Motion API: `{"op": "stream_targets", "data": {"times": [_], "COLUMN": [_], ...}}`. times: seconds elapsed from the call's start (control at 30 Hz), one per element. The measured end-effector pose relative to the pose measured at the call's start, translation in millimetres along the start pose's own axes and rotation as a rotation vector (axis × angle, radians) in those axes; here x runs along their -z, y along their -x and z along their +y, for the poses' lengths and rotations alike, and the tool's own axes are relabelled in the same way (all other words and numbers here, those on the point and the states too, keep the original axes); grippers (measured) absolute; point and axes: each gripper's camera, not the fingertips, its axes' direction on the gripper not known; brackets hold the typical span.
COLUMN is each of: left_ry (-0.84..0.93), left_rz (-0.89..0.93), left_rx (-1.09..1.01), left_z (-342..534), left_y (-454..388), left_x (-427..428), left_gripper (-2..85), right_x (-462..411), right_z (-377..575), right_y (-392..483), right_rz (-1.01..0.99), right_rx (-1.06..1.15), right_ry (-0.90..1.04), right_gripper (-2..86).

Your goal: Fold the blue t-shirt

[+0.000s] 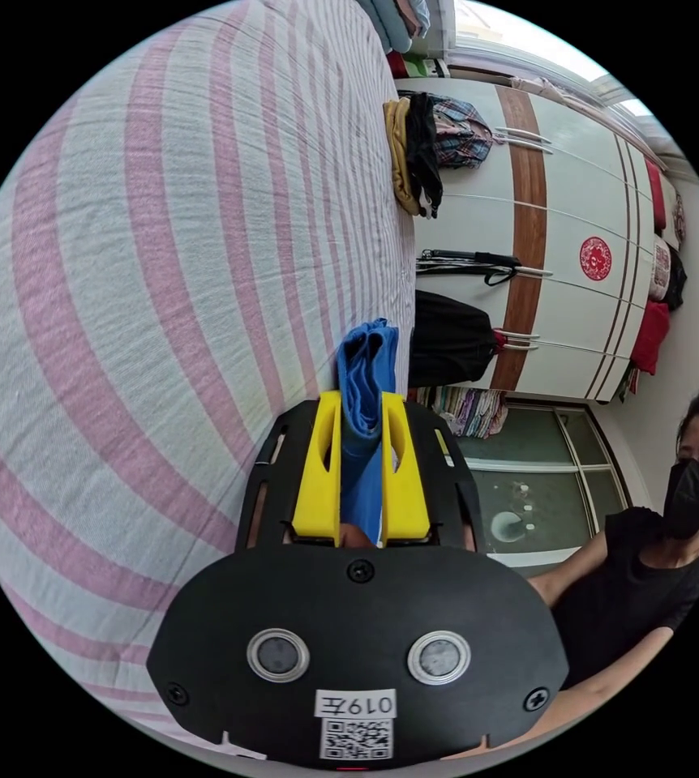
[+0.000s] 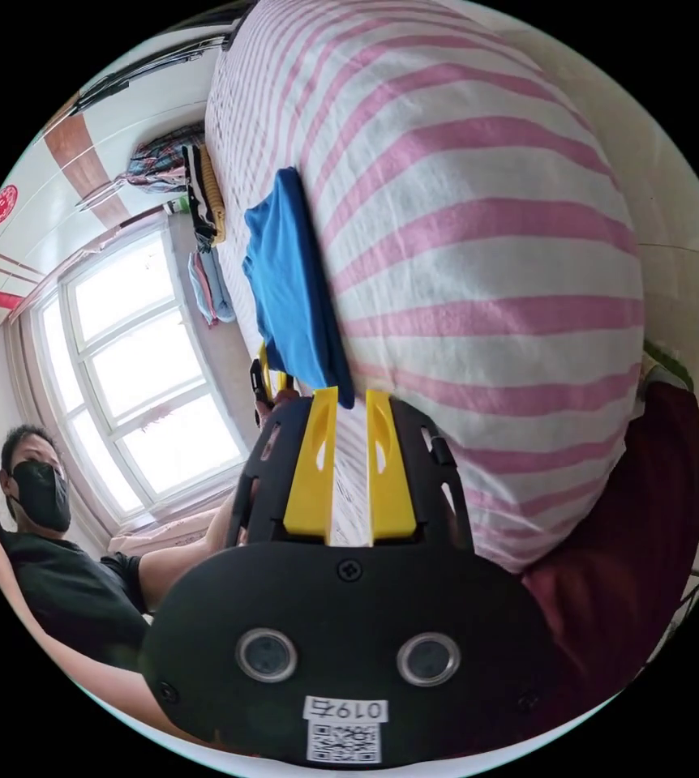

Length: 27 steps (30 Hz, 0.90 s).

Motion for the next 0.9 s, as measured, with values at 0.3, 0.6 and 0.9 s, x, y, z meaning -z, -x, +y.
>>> {"op": "stream_targets", "data": {"times": [0.3,0.6,0.9], "left_ry": [0.022,-0.001,-0.018], "left_rz": [-0.001,0.008,-0.027], "left_rx": [-0.012,0.005,0.083], "left_z": [0,8,20], "left_y": [-3,-3,-11], "left_x": [-22,-56,-94], "left_gripper": [4.5,2.1,1.7], "right_x": [-74,-94,-107], "right_z": [-49,-83,-142], "right_y": [2,-14,-26], "right_rz": [-0.112,-0.092,-0.084], "right_rx": [0.091,0.105,0.082], "right_ry": [0.083,0.049,0.072], "right_gripper": [9.6,1.8,0.0]}}
